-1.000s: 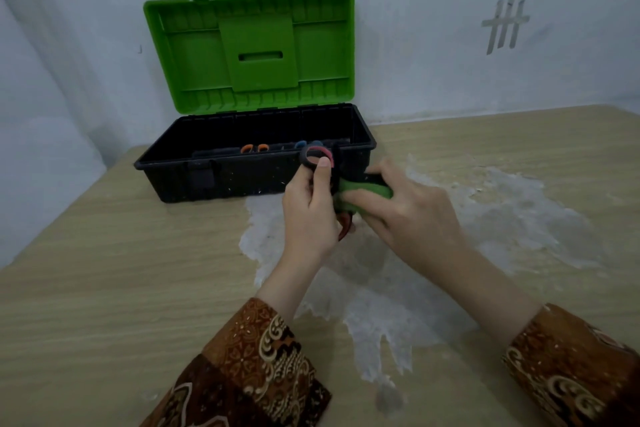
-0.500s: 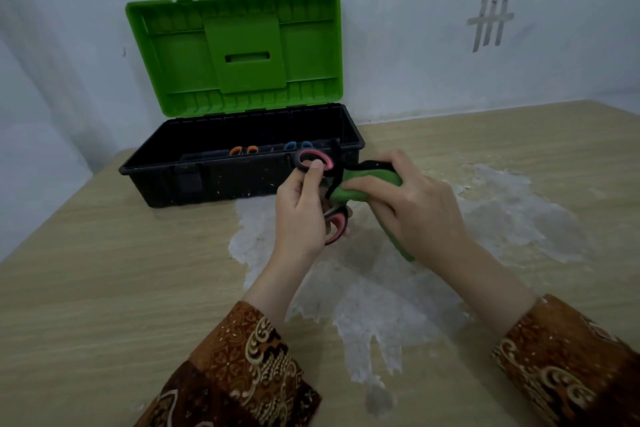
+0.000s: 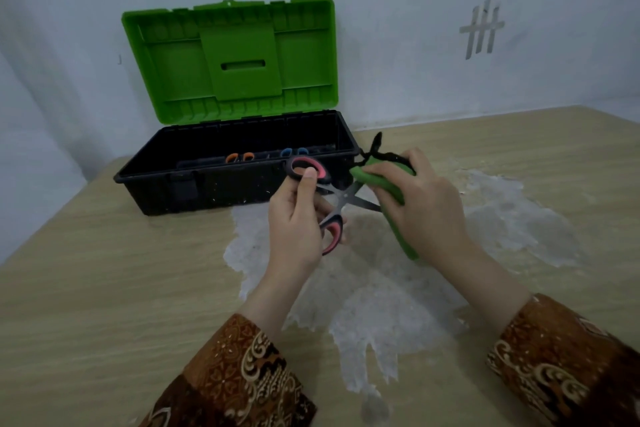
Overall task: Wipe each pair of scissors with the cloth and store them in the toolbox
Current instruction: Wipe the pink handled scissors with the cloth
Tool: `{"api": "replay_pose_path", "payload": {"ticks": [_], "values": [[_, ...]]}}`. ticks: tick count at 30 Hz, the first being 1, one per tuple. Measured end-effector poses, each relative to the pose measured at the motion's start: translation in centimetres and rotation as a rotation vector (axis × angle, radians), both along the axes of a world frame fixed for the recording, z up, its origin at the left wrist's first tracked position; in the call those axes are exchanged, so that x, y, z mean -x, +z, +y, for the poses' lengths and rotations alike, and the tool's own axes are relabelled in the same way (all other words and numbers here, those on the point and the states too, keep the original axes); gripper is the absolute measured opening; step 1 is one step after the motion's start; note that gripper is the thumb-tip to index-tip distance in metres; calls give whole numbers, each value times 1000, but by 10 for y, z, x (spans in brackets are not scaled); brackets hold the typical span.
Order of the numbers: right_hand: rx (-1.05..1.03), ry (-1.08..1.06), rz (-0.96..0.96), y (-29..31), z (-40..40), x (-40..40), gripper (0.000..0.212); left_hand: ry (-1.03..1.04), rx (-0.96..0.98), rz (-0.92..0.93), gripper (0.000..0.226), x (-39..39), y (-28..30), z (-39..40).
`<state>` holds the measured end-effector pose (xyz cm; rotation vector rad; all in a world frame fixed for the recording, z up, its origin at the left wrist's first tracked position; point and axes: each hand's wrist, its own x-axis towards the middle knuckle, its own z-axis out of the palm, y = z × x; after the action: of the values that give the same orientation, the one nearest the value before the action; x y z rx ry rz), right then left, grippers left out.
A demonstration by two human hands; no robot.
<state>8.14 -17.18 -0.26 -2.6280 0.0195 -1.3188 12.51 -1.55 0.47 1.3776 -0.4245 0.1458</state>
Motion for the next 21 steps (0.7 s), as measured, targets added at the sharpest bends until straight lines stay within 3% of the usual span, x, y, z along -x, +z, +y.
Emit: {"api": "replay_pose_path", "payload": {"ticks": [4, 9, 12, 15, 21], "values": [[-13, -90, 41, -8, -16, -2, 20, -110, 13, 55, 28, 6, -2, -2], [-107, -221, -21, 5, -29, 5, 22, -101, -4, 58, 30, 5, 0, -1], [-87, -41, -146, 17, -13, 13, 24, -29, -47, -17, 32, 5, -3, -4], [64, 141, -100, 14, 17, 13, 23, 33, -51, -66, 33, 9, -4, -5], [167, 85, -32, 14, 23, 11, 16, 55, -27, -44, 32, 9, 0, -5]]}}
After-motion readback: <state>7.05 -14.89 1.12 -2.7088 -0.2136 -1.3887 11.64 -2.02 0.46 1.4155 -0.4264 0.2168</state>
